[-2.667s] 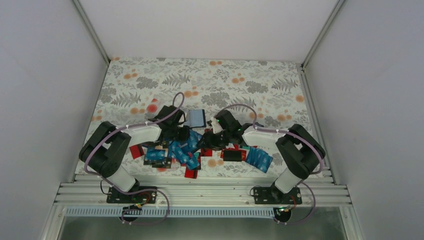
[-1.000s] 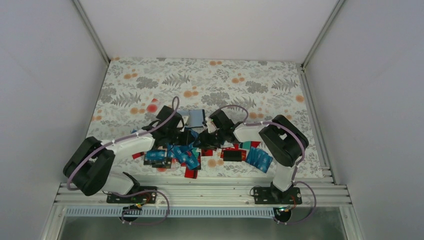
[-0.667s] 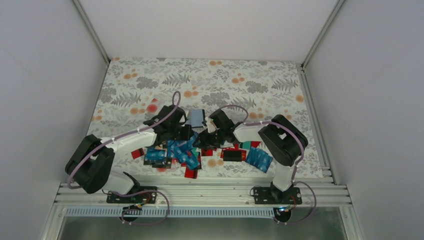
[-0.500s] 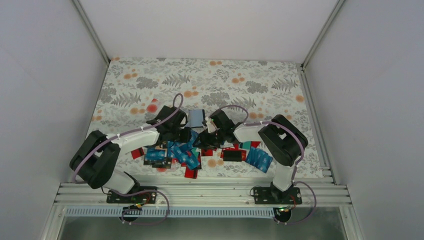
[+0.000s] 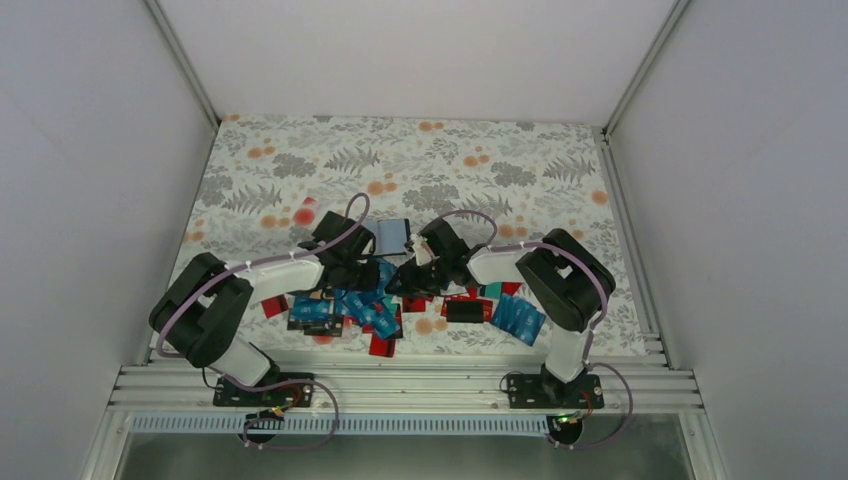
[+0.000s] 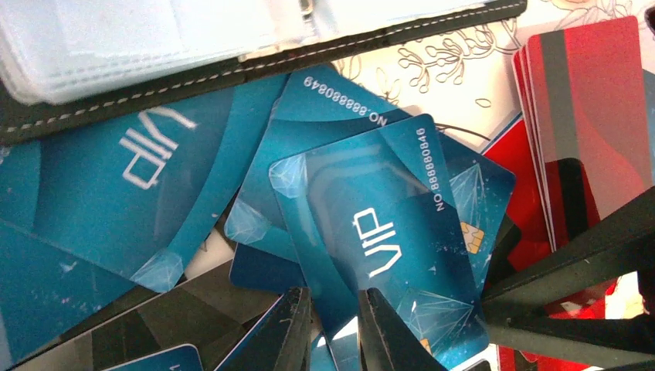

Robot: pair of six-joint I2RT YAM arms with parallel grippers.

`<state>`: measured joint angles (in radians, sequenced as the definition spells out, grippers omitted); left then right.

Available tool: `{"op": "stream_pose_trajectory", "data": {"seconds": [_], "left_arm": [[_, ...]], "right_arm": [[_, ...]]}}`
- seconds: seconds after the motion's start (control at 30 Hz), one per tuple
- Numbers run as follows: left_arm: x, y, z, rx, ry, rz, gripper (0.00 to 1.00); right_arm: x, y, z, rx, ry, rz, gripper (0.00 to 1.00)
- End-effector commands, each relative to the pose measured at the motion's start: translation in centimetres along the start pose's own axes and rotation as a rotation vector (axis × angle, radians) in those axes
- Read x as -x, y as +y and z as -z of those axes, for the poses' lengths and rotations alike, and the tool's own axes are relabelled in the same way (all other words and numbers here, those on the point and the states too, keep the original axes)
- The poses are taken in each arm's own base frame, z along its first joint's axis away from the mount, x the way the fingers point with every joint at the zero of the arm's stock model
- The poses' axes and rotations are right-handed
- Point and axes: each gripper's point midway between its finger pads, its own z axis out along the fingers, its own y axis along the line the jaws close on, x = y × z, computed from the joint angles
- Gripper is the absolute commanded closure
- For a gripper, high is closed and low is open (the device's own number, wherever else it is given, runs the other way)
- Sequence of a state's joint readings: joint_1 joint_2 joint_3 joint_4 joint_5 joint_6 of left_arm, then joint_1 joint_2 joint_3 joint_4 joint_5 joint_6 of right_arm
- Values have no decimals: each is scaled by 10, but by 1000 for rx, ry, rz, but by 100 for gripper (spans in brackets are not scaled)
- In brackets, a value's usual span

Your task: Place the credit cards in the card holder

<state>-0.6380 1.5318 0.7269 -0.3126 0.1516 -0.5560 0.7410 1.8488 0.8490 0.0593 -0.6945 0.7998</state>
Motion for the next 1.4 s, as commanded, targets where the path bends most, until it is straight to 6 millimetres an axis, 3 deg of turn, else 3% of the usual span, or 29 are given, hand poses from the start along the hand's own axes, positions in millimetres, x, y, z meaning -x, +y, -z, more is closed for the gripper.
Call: {"op": "stream_pose_trajectory", "data": {"seconds": [0.0,0.2,0.47,0.67,0.8,0.97,1.07,1.23,1.37], "left_arm": [[-7,7,2,28,2,19,80],[-8,5,-1,25,10,17,75],[-12,-18,-8,-82,35,-6,76],[-18,-25,-11,-108,46,-6,76],[-21,-25,-12,-107,52,-4,76],[-21,-26,-10,-104,49,-2,76],[-16,-26,-5,-92,29,0,76],[1,-26,13,-53,-37,-8,76],[24,-28,40,-22,-128,-20,71]], "right_arm": [[-3,-25,-4,-64,3,-33,59],[-3,-25,-5,-64,6,-32,59],[4,-21,-5,-55,-6,-26,60],[6,-22,-4,-56,-12,-31,62],[6,-24,-3,-57,-16,-36,68],[4,-27,-1,-68,-14,-42,84],[0,-28,1,-77,-7,-45,95],[-4,-20,12,-79,-5,-19,96],[-3,-9,28,-82,-24,18,95]]}}
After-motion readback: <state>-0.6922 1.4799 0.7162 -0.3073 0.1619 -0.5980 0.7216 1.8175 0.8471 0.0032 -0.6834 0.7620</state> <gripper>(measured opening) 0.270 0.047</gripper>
